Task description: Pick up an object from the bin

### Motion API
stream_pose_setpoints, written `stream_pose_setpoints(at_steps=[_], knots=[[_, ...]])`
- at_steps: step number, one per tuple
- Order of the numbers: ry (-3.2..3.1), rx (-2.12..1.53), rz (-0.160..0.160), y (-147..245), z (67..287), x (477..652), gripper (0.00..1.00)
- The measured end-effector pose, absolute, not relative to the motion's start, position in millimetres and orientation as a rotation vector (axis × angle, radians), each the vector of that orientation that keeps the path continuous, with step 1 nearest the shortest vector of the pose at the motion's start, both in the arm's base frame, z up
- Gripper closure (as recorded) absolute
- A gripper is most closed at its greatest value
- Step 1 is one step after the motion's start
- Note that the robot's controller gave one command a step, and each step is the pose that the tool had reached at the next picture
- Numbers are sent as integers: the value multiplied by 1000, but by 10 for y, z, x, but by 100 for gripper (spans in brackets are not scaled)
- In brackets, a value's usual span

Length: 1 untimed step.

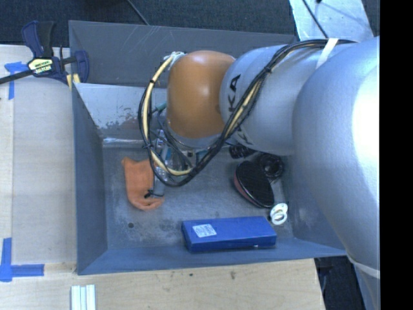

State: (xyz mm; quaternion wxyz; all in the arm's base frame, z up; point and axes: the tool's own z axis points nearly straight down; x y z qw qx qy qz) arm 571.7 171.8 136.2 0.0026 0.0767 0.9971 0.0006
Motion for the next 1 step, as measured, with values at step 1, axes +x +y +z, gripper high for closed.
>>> stream_pose_setpoints(at_steps=[1], knots=[[3119,-335,3,1611,842,5993,100]])
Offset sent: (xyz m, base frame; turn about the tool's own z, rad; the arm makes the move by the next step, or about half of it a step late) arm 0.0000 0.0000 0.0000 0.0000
